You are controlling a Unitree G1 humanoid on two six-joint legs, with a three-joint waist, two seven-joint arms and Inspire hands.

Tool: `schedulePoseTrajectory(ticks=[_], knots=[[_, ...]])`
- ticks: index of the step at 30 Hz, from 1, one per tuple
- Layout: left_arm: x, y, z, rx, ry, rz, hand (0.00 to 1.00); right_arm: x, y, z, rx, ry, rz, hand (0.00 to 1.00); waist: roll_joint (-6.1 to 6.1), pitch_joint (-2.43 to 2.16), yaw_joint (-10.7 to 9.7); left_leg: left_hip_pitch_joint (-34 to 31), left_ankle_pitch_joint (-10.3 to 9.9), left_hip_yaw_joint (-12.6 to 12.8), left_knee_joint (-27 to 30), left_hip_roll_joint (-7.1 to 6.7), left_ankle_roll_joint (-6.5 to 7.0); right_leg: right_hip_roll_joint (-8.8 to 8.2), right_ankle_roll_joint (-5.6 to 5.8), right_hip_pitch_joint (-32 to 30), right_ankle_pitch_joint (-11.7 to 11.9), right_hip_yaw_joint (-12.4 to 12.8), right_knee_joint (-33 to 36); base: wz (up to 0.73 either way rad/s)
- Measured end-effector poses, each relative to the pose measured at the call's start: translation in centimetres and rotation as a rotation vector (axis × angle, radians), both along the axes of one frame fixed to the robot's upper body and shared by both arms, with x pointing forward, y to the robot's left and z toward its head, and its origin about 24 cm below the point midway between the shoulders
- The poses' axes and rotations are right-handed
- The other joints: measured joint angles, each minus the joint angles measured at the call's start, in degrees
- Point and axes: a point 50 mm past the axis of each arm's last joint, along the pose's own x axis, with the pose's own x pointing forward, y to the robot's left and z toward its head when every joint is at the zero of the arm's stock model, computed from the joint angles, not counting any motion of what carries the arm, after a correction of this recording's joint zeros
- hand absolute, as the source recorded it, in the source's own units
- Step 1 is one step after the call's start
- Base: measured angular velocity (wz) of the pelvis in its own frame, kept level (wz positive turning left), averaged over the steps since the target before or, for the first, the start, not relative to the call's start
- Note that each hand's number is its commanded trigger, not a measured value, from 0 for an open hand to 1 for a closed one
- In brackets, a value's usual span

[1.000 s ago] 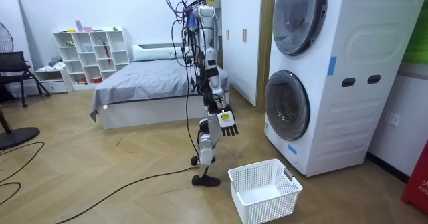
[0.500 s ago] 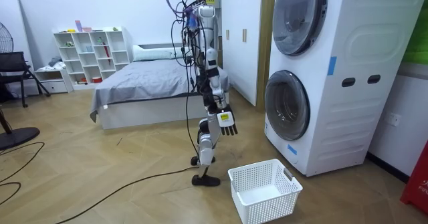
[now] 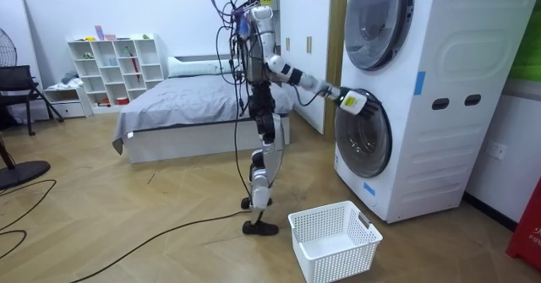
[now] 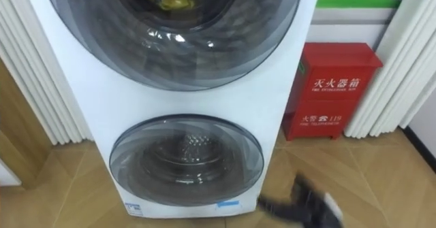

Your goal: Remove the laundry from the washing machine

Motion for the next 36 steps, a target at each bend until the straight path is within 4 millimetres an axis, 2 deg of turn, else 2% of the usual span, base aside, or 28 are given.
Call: schedulePoseTrajectory(ticks=[4, 8, 11, 15, 18, 21, 22, 23, 24, 25, 26, 27, 28, 29, 32, 36], knots=[[-0.4, 0.1, -0.1, 0.015, 0.044, -0.031, 0.00, 2.1, 0.2, 3.1, -0.050, -0.118, 0.002, 0.00, -0.44, -0.28, 0.7, 0.2, 0.0, -0.2, 0.0, -0.02, 0.02, -0.05, 0.00, 0.1, 0.0, 0.5, 0.0, 0.00], [-1.2, 0.6, 0.0, 0.040, 0.097, -0.055, 0.00, 4.5, 0.0, 7.2, -0.071, -0.256, -0.002, 0.00, -0.54, -0.27, 0.7, 0.2, 0.0, -0.4, -0.2, -0.03, 0.02, -0.04, 0.00, 0.2, 0.0, 0.3, 0.0, 0.00], [-1.7, 0.7, 0.0, 0.046, 0.124, -0.058, 0.00, 5.5, -0.2, 9.6, -0.083, -0.333, -0.016, 0.00, -0.62, -0.24, 0.8, 0.6, 0.0, -1.2, -0.7, 0.01, 0.02, 0.07, 0.00, 0.5, 0.0, 0.3, 0.0, 0.10], [-1.5, 0.7, 0.1, 0.053, 0.126, -0.063, 0.00, 5.7, 0.0, 11.1, -0.093, -0.392, -0.022, 0.00, -0.96, -0.32, 1.3, 0.8, 0.0, -1.9, -1.4, 0.13, 0.02, 0.26, 0.00, 0.4, 0.0, 0.4, 0.0, 0.07], [-1.2, 0.8, 0.1, 0.059, 0.129, -0.076, 0.00, 6.0, 0.1, 11.8, -0.108, -0.410, -0.042, 0.00, -1.10, -0.35, 2.5, 0.9, 0.0, -2.2, -1.4, 0.26, 0.03, 0.26, 0.00, 0.2, 0.0, 0.3, 0.4, -0.05], [-1.0, 0.8, 0.1, 0.057, 0.128, -0.079, 0.00, 6.0, -0.1, 12.0, -0.118, -0.411, -0.063, 0.00, -0.66, -0.16, 2.5, 1.2, 0.1, -5.6, -1.6, 1.15, 0.08, 0.48, 0.01, -1.9, 0.0, -0.6, 4.3, -0.16], [-0.8, 0.8, 0.2, 0.058, 0.124, -0.087, 0.00, 6.2, -0.1, 12.2, -0.121, -0.417, -0.071, 0.00, -0.14, 0.25, 2.2, 1.9, 0.4, -9.8, -1.9, 1.83, 0.33, 0.81, 0.46, -4.6, -0.6, -1.7, 8.8, -0.41], [-0.4, 1.2, 0.3, 0.072, 0.115, -0.100, 0.00, 6.3, 0.0, 12.3, -0.121, -0.421, -0.072, 0.00, 0.22, 0.17, 2.6, 2.2, 0.4, -13.3, -2.1, 2.99, 0.30, 3.19, -0.26, -6.9, -2.0, 0.7, 6.1, -0.54], [-0.4, 1.6, 0.5, 0.085, 0.116, -0.102, 0.00, 6.4, 0.2, 12.6, -0.120, -0.432, -0.065, 0.00, -0.08, 0.05, 2.9, 1.9, 0.3, -13.5, -2.0, 3.41, 0.17, 4.16, -1.73, -8.0, -0.7, 2.1, 1.5, -0.69], [-0.8, 2.3, 0.6, 0.107, 0.133, -0.106, 0.00, 7.1, 0.6, 13.8, -0.126, -0.465, -0.052, 0.00, -1.50, 0.45, 3.2, 1.4, -0.3, -13.0, -1.9, 3.15, -1.07, 3.88, -3.92, -10.0, 8.0, 0.9, -1.9, -0.21], [-0.8, 2.2, 0.6, 0.109, 0.146, -0.117, 0.00, 7.2, 0.2, 14.0, -0.143, -0.463, -0.076, 0.00, -0.92, 0.29, 1.9, 1.7, -1.3, -11.2, -2.0, 4.46, -3.70, 4.13, -3.72, -9.7, 8.2, -1.2, -0.1, 0.06], [-0.7, 2.2, 0.6, 0.109, 0.144, -0.120, 0.00, 7.1, 0.0, 14.0, -0.153, -0.458, -0.089, 0.00, -0.99, 0.32, 1.7, 1.8, -0.9, -9.1, -2.3, 4.77, -4.34, 4.03, -3.72, -9.3, 8.2, -1.6, 0.1, 0.49], [-0.4, 2.0, 0.6, 0.110, 0.137, -0.139, 0.00, 7.1, -0.6, 14.2, -0.174, -0.457, -0.105, 0.00, -1.09, 0.38, 1.7, 1.8, -0.2, -5.0, -3.3, 5.40, -4.55, 3.89, -3.58, -8.3, 8.1, -1.5, -0.1, 0.40], [-0.3, 1.9, 0.5, 0.110, 0.142, -0.149, 0.00, 7.1, -0.7, 14.3, -0.179, -0.459, -0.109, 0.00, -1.10, 0.33, 1.9, 1.7, 0.3, -3.2, -3.4, 5.48, -3.68, 3.86, -3.10, -7.9, 7.8, -1.0, -0.1, 0.36], [-0.8, 1.8, 0.4, 0.118, 0.187, -0.150, 0.00, 7.1, -1.0, 14.0, -0.168, -0.433, -0.122, 0.00, -1.76, 0.16, 2.5, 1.8, 0.5, -2.5, -3.2, 4.60, -3.03, 3.45, -2.77, -7.7, 7.5, -1.1, -0.1, 0.07], [-1.7, 2.1, 0.5, 0.126, 0.217, -0.142, 0.00, 7.1, -1.1, 14.0, -0.163, -0.431, -0.116, 0.00, -1.86, 0.10, 2.6, 1.6, 0.7, -2.4, -3.1, 3.61, -2.37, 2.74, -2.19, -7.6, 7.2, -1.4, -0.1, 0.05]])
